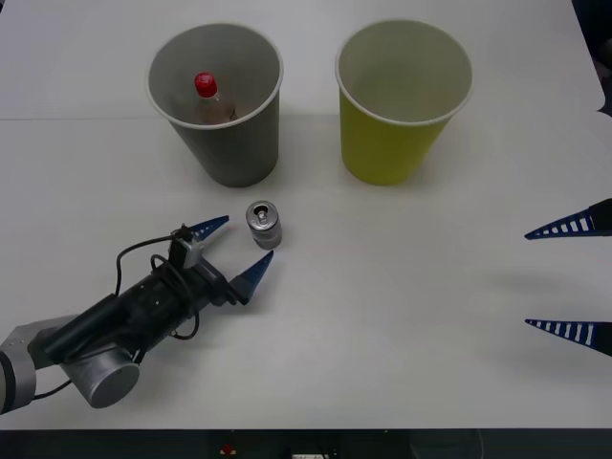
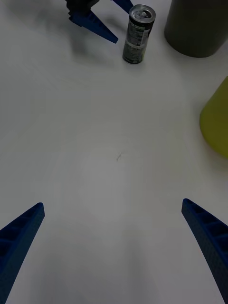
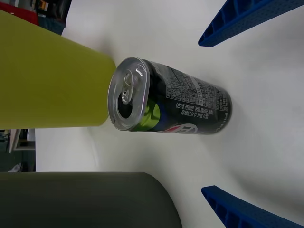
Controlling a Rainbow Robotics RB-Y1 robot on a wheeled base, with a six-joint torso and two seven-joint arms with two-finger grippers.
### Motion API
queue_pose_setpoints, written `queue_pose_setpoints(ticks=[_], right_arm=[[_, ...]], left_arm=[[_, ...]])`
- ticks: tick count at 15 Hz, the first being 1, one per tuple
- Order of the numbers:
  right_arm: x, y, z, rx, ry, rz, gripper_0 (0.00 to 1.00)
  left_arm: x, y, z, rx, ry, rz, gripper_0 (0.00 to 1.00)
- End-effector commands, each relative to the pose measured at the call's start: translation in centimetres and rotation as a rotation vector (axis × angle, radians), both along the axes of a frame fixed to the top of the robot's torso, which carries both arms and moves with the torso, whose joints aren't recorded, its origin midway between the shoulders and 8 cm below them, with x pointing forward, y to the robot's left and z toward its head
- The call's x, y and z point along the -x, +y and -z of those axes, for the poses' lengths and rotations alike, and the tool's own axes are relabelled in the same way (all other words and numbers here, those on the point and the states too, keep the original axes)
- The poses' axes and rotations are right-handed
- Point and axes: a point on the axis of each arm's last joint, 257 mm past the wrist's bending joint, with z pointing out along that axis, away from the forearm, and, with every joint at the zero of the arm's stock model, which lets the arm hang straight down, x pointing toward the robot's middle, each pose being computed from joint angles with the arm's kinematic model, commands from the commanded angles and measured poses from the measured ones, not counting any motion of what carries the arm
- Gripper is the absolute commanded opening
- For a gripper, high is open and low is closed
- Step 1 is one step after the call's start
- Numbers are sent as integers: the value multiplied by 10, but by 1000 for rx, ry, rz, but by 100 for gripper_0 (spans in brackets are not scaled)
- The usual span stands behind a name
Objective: Put the can into the green bin and the plastic bottle into the gray bin
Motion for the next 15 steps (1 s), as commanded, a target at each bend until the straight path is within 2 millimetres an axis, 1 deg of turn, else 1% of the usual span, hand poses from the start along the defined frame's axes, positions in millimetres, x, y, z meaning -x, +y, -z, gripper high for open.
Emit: queue_pose_setpoints(ticks=[1, 4, 8, 14, 15], right_arm=[[0, 0, 0, 0, 0, 0, 100], [0, 0, 0, 0, 0, 0, 100], [0, 0, 0, 0, 0, 0, 100], [0, 0, 0, 0, 0, 0, 100], [0, 0, 0, 0, 0, 0, 100]], left_arm=[[-10, -13, -1, 5, -8, 1, 100], [-16, -27, 0, 14, -4, 5, 100], [-19, -39, -1, 20, 4, 10, 100], [-26, -47, -2, 17, 8, 8, 100], [-25, -47, -1, 14, 8, 9, 97]])
